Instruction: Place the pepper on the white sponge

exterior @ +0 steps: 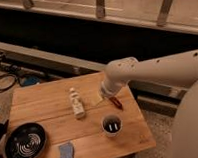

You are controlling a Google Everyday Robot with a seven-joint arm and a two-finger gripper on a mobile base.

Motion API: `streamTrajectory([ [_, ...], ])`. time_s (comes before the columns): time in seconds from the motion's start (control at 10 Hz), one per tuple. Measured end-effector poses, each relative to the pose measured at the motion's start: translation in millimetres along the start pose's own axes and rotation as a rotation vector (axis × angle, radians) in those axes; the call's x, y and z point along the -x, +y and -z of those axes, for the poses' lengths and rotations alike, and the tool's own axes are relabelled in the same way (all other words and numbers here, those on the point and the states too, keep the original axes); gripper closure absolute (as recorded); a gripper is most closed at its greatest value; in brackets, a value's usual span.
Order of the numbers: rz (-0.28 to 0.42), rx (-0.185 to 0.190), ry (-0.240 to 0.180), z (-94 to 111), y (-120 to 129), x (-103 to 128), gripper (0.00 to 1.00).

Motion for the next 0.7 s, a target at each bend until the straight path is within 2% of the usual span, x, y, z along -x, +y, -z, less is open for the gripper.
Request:
streamTrajectory([
  [0.2,-0.019,-0.009,-0.009,4.3,-16.0,-2.7,0.21],
  [0.6,-0.114,0.006,-0.028,15.4,-83.5,-39.7,0.21],
  [0.7,-0.135,0.014,-0.026,12.5,-101.3,-46.9,0.21],
])
